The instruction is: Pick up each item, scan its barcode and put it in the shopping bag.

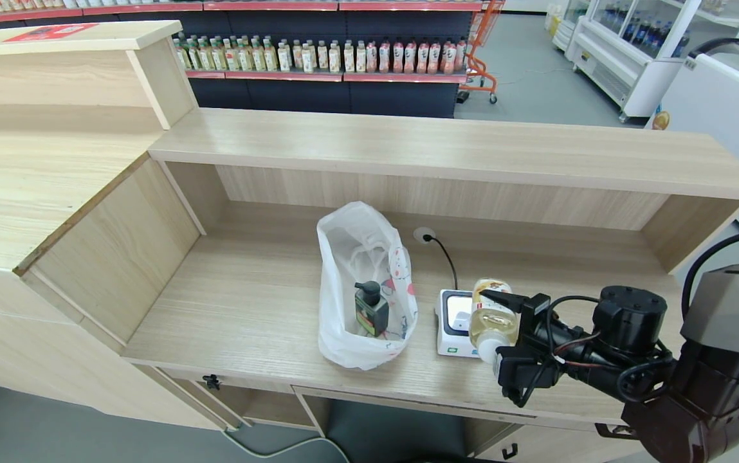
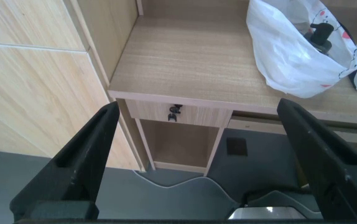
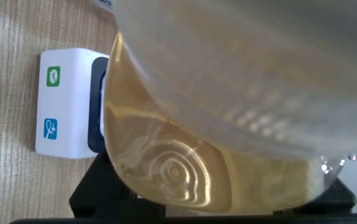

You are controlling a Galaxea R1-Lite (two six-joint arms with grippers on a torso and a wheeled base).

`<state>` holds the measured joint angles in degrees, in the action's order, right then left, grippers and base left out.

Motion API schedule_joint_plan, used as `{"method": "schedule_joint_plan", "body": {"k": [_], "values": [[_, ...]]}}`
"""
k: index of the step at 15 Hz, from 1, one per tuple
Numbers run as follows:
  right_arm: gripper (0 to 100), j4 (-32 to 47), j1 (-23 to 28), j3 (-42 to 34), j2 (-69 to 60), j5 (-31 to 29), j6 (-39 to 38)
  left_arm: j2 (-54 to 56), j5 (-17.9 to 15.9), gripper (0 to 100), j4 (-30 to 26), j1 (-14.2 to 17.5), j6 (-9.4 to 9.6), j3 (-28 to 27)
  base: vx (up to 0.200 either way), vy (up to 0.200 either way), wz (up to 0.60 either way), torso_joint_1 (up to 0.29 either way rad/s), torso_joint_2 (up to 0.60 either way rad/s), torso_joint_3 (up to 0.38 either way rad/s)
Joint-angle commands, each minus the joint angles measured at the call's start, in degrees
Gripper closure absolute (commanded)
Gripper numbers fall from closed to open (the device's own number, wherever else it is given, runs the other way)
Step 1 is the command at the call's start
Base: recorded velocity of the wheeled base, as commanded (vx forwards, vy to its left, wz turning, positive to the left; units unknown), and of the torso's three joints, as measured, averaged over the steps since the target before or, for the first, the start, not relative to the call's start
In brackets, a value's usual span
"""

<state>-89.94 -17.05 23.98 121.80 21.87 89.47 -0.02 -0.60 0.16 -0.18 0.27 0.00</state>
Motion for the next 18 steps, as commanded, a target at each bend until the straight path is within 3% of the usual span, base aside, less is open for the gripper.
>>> {"method": "schedule_joint_plan", "body": {"k": [1,18], "values": [[100,-0.1,-0.1,0.0,-0.1,0.0,0.0,-0.1,0.0,0,0.0,0.0,0.00,0.0,0.000,0.000,0.00,0.000,0.00,0.000],[100,-0.1,0.3,-0.1,0.7,0.1,-0.1,0.0,0.0,0,0.0,0.0,0.00,0.0,0.000,0.000,0.00,0.000,0.00,0.000]]}}
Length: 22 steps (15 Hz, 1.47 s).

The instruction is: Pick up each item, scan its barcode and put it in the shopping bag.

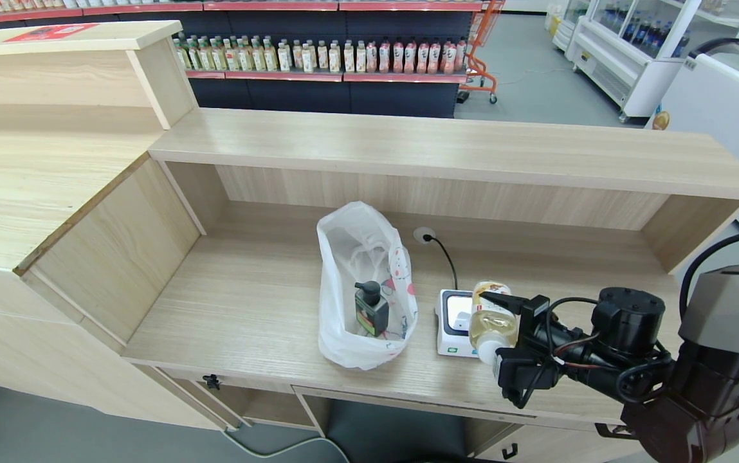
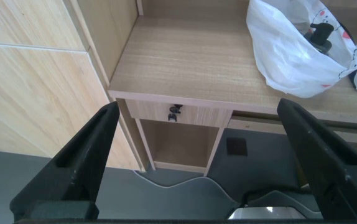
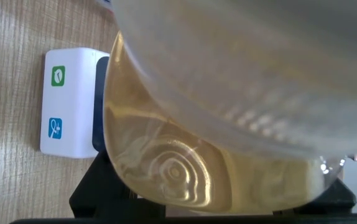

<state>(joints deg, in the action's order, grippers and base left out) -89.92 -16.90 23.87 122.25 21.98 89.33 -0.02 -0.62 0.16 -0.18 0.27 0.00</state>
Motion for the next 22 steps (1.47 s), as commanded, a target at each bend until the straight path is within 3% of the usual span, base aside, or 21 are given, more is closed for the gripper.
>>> {"method": "schedule_joint_plan", "body": {"k": [1,20,22], "values": [[100,-0.1,0.1,0.2,0.2,0.3,-0.2,0.0,0.0,0,0.0,0.0,0.00,0.0,0.000,0.000,0.00,0.000,0.00,0.000],[100,-0.1,-1.4,3.1,2.7,2.5,-3.0,0.0,0.0,0,0.0,0.0,0.00,0.0,0.000,0.000,0.00,0.000,0.00,0.000],[100,-0.1,-3.0,4.9,-2.3,2.3,-7.1,0.0,0.0,0,0.0,0.0,0.00,0.0,0.000,0.000,0.00,0.000,0.00,0.000]]}}
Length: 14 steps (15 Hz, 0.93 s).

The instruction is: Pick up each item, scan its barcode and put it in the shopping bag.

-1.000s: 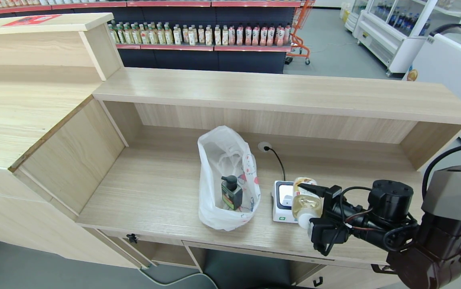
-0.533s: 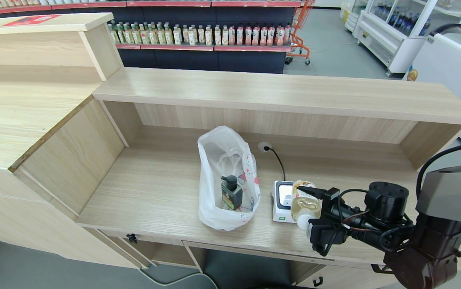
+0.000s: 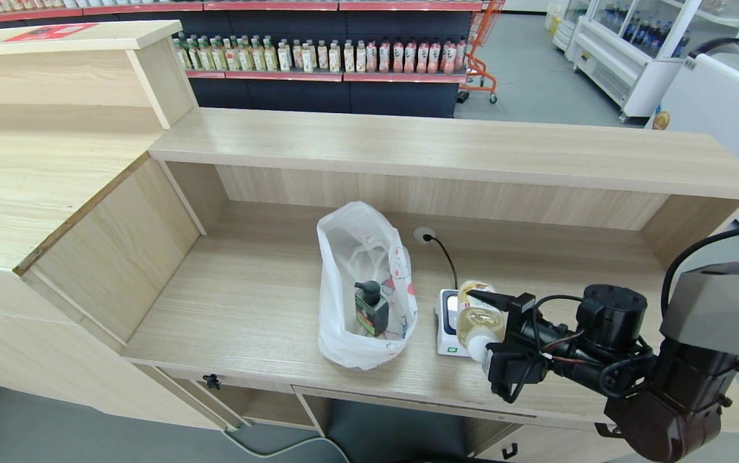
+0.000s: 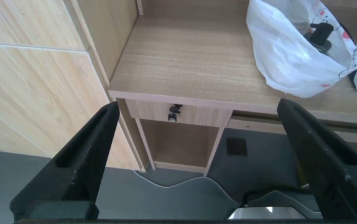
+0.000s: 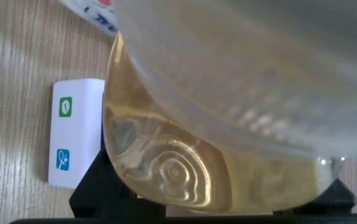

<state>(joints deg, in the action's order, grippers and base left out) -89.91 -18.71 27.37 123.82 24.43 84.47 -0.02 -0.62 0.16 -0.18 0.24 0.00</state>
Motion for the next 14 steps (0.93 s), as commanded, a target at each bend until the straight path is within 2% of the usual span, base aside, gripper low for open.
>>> {"method": "schedule_joint_plan", "body": {"k": [1,2,3,4,5,8,10,11,14], "values": [[100,-0.1,-2.2,2.9,-7.4,-2.0,-5.6,0.0,0.0,0,0.0,0.0,-0.07,0.0,0.000,0.000,0.00,0.000,0.00,0.000],[100,-0.1,-3.3,3.8,-9.6,-5.4,-8.4,0.0,0.0,0,0.0,0.0,0.02,0.0,0.000,0.000,0.00,0.000,0.00,0.000],[100,1.0,-8.9,7.6,-14.7,-21.5,-18.7,0.0,0.0,0,0.0,0.0,-0.07,0.0,0.000,0.000,0.00,0.000,0.00,0.000],[100,5.3,-11.5,10.7,-17.8,-29.4,-26.3,0.0,0.0,0,0.0,0.0,-0.24,0.0,0.000,0.000,0.00,0.000,0.00,0.000],[100,12.5,-11.4,13.5,-21.0,-33.0,-33.6,0.0,0.0,0,0.0,0.0,-0.16,0.0,0.000,0.000,0.00,0.000,0.00,0.000],[100,35.8,-7.4,16.0,-31.4,-33.7,-61.5,0.0,0.0,0,0.0,0.0,-0.07,0.0,0.000,0.000,0.00,0.000,0.00,0.000],[100,46.6,-4.3,16.3,-36.7,-33.1,-74.9,-0.1,0.0,0,0.0,0.0,-0.16,0.0,0.000,0.000,0.00,0.000,0.00,0.000],[100,48.3,-3.3,16.0,-37.8,-32.4,-78.1,0.0,0.0,0,0.0,0.0,-0.16,0.0,0.000,0.000,0.00,0.000,0.00,0.000],[100,48.2,-2.5,15.2,-38.0,-29.7,-79.3,0.0,0.0,0,0.0,0.0,-0.07,0.0,0.000,0.200,0.00,-0.006,0.00,0.002]]}}
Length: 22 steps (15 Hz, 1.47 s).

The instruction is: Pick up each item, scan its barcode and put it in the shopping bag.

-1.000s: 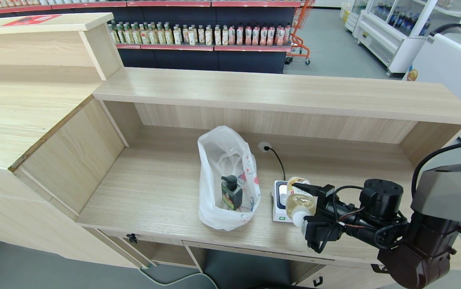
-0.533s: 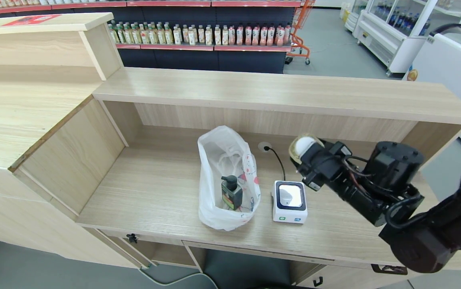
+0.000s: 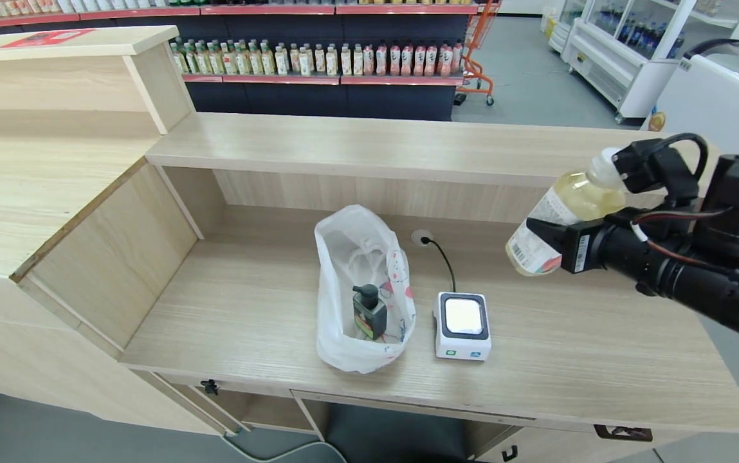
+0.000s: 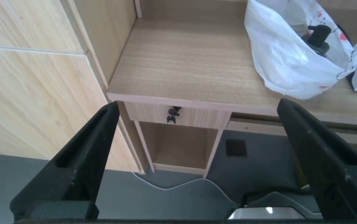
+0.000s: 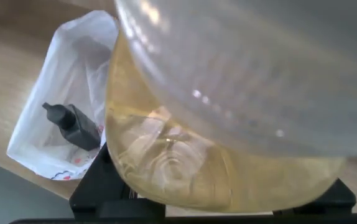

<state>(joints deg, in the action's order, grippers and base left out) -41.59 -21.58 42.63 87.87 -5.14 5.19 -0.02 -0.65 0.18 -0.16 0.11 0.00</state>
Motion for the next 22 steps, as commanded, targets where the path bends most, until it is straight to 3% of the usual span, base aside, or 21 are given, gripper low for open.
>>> {"method": "schedule_joint_plan", "body": {"k": [1,4,6,11,17,22], "values": [[100,-0.1,0.1,-0.1,-1.5,1.4,0.0,0.0,0.0,0,0.0,0.0,-0.11,0.0,0.000,0.200,0.00,0.012,0.00,0.002],[100,-0.7,-0.5,0.0,1.2,4.2,0.0,-0.1,0.0,0,0.0,0.0,-0.11,0.0,0.000,0.200,0.00,0.014,0.01,0.001],[100,-5.4,-0.2,-0.2,5.6,5.5,0.4,-0.1,0.0,0,0.0,0.0,-0.11,0.0,0.000,0.200,0.00,-0.007,0.00,0.005],[100,-18.4,3.0,1.7,20.0,8.9,2.4,-0.1,0.0,0,0.0,0.0,-0.20,0.0,0.000,0.000,0.00,0.000,0.00,0.000],[100,-20.8,4.4,7.6,30.1,12.7,-1.2,-0.1,0.0,0,0.0,0.0,-0.20,0.0,0.000,0.000,0.00,0.000,0.00,0.000],[100,-27.8,4.3,11.9,38.5,16.5,-2.1,0.0,0.0,0,0.0,0.0,-0.20,0.0,0.000,0.000,0.00,0.000,0.00,0.000]]}}
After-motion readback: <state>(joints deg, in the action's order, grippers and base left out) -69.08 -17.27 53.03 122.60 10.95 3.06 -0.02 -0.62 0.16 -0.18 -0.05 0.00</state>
